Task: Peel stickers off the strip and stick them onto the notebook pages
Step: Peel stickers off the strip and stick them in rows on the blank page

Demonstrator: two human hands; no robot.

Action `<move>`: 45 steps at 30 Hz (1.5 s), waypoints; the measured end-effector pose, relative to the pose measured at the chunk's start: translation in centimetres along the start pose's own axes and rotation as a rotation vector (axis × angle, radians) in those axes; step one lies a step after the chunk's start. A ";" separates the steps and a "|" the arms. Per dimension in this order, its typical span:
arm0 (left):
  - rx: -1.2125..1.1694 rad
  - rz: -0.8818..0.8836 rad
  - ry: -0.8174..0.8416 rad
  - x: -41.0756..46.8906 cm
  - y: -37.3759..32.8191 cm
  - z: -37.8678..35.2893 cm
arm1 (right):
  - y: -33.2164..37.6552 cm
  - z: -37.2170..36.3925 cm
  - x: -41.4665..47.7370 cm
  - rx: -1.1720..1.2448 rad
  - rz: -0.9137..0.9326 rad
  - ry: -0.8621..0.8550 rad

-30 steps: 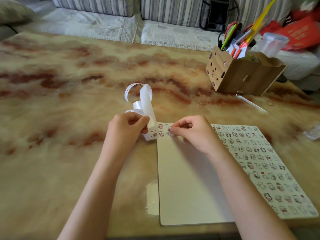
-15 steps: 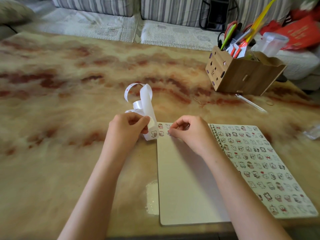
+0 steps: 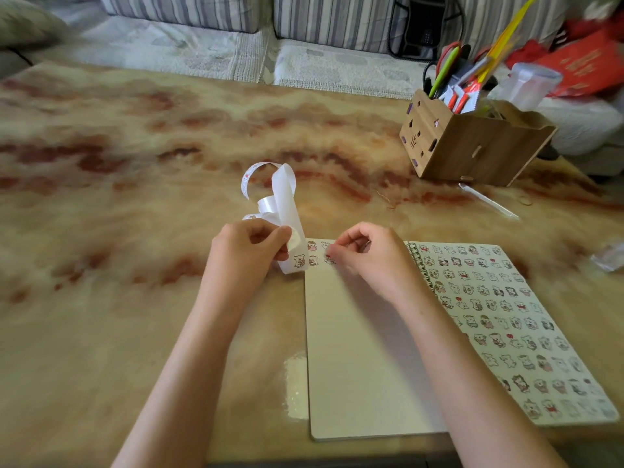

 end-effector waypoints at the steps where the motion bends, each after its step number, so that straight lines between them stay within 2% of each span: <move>1: -0.001 -0.003 -0.002 0.0 0.0 0.0 | 0.0 -0.1 0.0 -0.008 0.000 0.004; 7: -0.045 -0.035 -0.025 -0.3 -0.4 0.0 | -0.1 -0.1 0.2 -0.068 0.011 0.002; 13: -0.083 -0.058 -0.029 -0.2 -0.8 -0.2 | 1.4 0.6 -0.4 0.199 0.046 0.011; 20: -0.138 -0.104 -0.059 -0.1 -1.3 -0.3 | 3.4 -0.3 -1.4 0.339 0.164 0.182; 24: -0.173 -0.112 -0.056 -0.2 -1.5 -0.3 | 3.5 -0.4 -1.6 0.403 0.190 0.119; 33: -0.229 -0.109 0.070 -0.3 -1.6 -0.6 | 3.5 -0.4 -1.0 0.426 0.246 0.071; 45: -0.228 -0.104 0.091 -0.5 -1.6 -0.5 | 3.2 -0.4 -1.0 0.396 0.294 0.098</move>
Point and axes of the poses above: each hand's wrist, its own x-axis towards the middle knuckle, its own z-axis out of the back of the hand, y = z × x, the point moved 2 cm from there along x, towards the middle knuckle, and after that the axes turned 15 degrees about x, right-handed, at the moved point
